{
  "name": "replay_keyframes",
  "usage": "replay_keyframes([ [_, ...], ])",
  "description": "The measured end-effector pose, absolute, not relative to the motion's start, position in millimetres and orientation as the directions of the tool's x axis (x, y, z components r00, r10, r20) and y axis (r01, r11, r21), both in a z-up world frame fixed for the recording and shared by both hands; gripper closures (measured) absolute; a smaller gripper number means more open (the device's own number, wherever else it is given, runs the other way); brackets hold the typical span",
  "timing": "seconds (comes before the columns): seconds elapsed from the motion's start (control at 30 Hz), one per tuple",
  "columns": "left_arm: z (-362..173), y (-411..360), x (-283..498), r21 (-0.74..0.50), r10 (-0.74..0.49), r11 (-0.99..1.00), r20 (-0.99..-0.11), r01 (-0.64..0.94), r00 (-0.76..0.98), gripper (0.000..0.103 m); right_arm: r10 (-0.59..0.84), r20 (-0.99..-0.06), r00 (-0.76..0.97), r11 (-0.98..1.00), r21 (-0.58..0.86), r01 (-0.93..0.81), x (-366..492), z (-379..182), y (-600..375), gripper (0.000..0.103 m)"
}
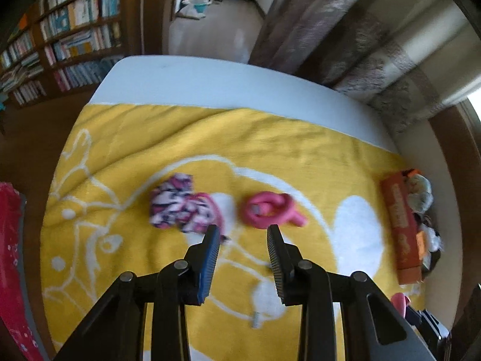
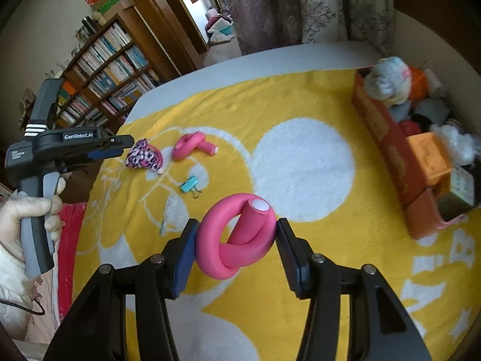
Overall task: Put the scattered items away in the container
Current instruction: 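Grasp the pink-black leopard plush with the left tool while the right tool holds the curler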
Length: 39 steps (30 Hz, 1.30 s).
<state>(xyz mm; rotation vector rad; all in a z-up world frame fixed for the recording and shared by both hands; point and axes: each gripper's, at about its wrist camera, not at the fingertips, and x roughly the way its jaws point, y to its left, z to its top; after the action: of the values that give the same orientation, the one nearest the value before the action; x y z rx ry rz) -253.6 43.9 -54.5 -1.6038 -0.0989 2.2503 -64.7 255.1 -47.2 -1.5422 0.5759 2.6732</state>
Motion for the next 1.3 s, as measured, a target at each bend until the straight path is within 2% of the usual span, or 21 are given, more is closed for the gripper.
replay_keyframes([
  [0.27, -31, 84, -225, -0.258, 0.347, -0.92, -0.886, -0.294, -0.309, 0.068, -0.164, -0.818, -0.551, -0.923, 0.324, -0.207, -38, -34, 299, 0.047],
  [0.4, -32, 77, -225, -0.223, 0.293, -0.948, -0.887, -0.226, -0.356, 0.068, -0.16, -0.811, -0.563, -0.923, 0.326, -0.206, -28, -29, 315, 0.047],
  [0.43, -36, 71, -227, -0.219, 0.279, -0.955, -0.892, -0.199, -0.355, 0.064, -0.16, -0.81, -0.565, -0.924, 0.325, -0.204, -26, -28, 317, 0.047],
  [0.47, -39, 66, -228, -0.218, 0.268, -0.96, -0.896, -0.174, -0.354, 0.048, -0.16, -0.81, -0.564, -0.925, 0.323, -0.201, -24, -29, 319, 0.047],
  [0.5, -43, 60, -231, -0.21, 0.251, -0.966, -0.898, -0.151, -0.36, 0.037, -0.161, -0.811, -0.562, -0.924, 0.324, -0.202, -22, -29, 319, 0.047],
  [0.53, -47, 55, -233, -0.192, 0.228, -0.972, -0.9, -0.133, -0.371, 0.036, -0.162, -0.812, -0.56, -0.924, 0.325, -0.204, -21, -31, 320, 0.047],
  [0.63, -65, 43, -243, -0.168, 0.192, -0.981, -0.918, -0.098, -0.346, 0.036, -0.157, -0.821, -0.549, -0.922, 0.321, -0.215, -16, -34, 320, 0.047],
  [0.97, -114, 25, -291, -0.207, 0.211, -0.977, -0.939, -0.041, -0.273, 0.036, -0.094, -0.865, -0.493, -0.917, 0.268, -0.295, -8, -48, 317, 0.047],
  [1.23, -144, 25, -313, -0.135, 0.148, -0.988, -0.955, -0.068, -0.258, 0.036, -0.054, -0.89, -0.452, -0.914, 0.226, -0.337, -7, -56, 314, 0.047],
  [1.3, -143, 29, -311, -0.088, 0.113, -0.991, -0.956, -0.104, -0.271, 0.049, -0.05, -0.89, -0.454, -0.916, 0.223, -0.335, -9, -54, 315, 0.047],
])
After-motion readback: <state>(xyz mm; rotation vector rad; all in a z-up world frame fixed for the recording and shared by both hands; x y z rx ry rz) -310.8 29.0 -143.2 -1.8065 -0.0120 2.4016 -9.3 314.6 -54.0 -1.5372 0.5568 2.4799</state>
